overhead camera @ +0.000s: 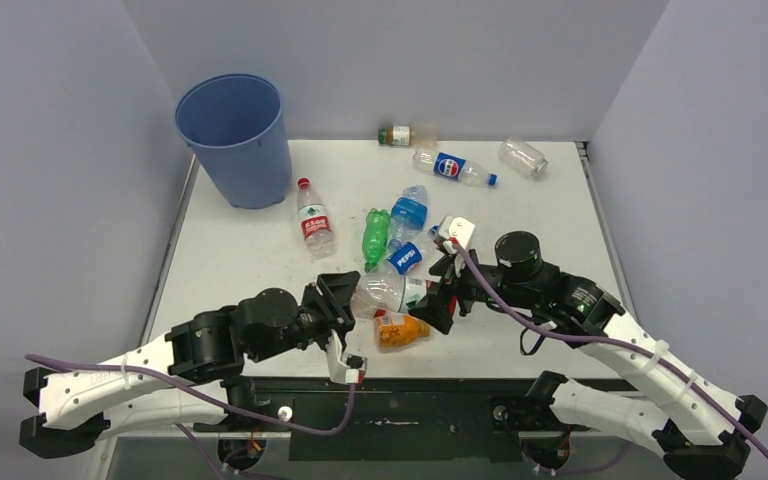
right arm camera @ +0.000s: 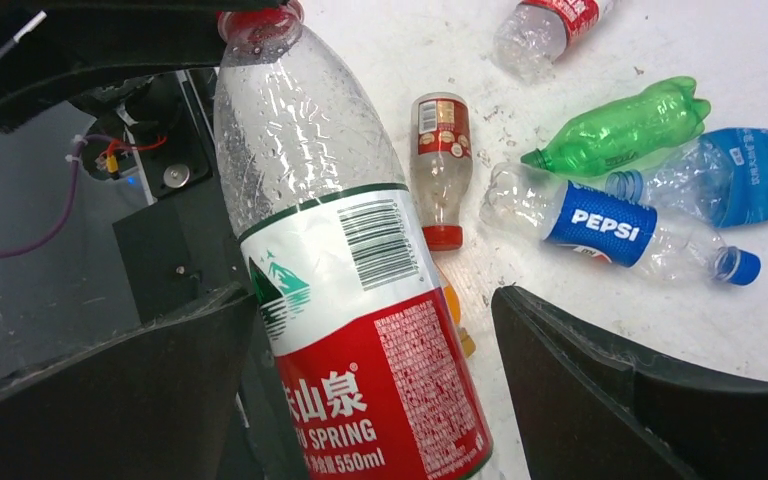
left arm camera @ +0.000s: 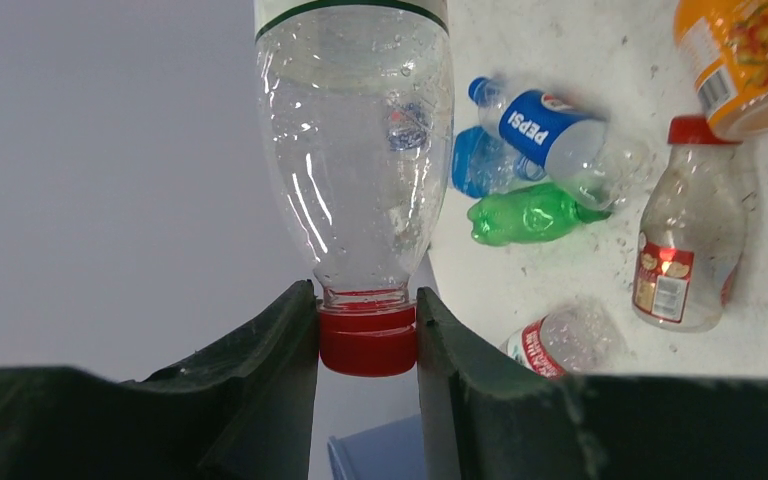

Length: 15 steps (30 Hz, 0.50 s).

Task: Put the plastic bottles in the bin
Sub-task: Pick up the plastic bottle at the center of the board.

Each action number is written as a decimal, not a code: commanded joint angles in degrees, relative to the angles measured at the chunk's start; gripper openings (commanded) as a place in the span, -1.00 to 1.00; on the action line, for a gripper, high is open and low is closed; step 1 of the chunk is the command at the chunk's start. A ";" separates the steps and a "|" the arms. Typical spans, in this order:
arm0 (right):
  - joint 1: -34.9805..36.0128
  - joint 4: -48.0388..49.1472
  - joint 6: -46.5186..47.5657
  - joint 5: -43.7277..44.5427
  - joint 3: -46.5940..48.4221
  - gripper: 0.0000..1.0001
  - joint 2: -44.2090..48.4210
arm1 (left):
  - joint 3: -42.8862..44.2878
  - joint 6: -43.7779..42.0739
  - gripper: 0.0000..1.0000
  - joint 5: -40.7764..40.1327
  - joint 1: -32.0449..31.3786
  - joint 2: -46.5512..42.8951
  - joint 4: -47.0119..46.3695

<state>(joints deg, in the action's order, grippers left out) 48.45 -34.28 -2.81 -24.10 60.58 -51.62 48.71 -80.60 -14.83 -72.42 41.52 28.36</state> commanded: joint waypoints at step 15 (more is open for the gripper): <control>12.55 0.81 5.07 16.10 1.02 0.34 -6.63 | 10.30 9.58 -1.00 9.93 -0.79 1.91 4.84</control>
<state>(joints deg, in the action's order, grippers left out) 60.55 -34.76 1.93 -12.53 60.66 -59.02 56.10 -72.23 -7.16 -72.82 44.36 38.13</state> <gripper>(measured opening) 0.772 0.330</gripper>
